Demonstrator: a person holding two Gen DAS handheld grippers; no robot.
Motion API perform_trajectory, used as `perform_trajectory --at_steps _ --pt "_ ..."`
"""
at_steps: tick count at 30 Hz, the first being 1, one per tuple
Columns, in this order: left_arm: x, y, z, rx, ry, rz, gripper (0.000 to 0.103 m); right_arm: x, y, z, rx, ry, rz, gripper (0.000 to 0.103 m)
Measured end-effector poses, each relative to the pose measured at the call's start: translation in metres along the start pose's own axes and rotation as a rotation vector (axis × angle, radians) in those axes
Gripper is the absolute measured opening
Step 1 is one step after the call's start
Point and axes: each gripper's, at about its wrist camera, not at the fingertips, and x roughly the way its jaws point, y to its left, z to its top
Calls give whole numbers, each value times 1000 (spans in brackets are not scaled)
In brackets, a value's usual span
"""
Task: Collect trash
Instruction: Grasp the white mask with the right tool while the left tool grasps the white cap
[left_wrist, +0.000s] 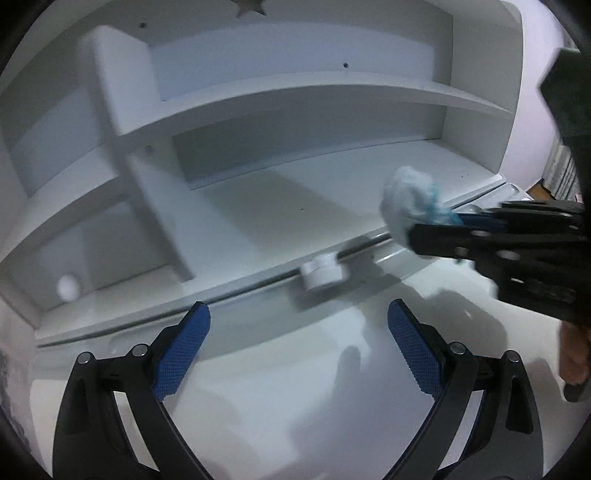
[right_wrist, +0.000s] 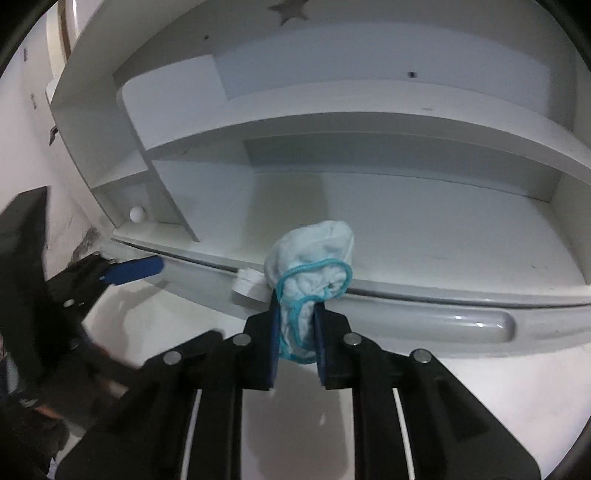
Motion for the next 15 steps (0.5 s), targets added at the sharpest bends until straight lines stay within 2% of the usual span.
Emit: perform_trajectory --at_steps 6,9,10,11,14,15 --pt "25 -6 12 -62 37 -6 92 -20 -18 -11 19 -10 -26 16" --pt "30 -1 16 -103 46 19 79 -27 -23 -18 25 -12 -28 16" --pt "32 -2 16 -104 62 26 74 -29 -24 -20 28 -11 -25 16" --pt "35 -3 16 -105 76 22 62 -32 -25 -23 28 -12 -26 16" --pt "39 -11 15 -78 100 65 40 -36 -27 -28 26 -12 -28 16" --pt "39 -13 15 -65 106 65 29 -38 -29 -30 26 -13 -31 16"
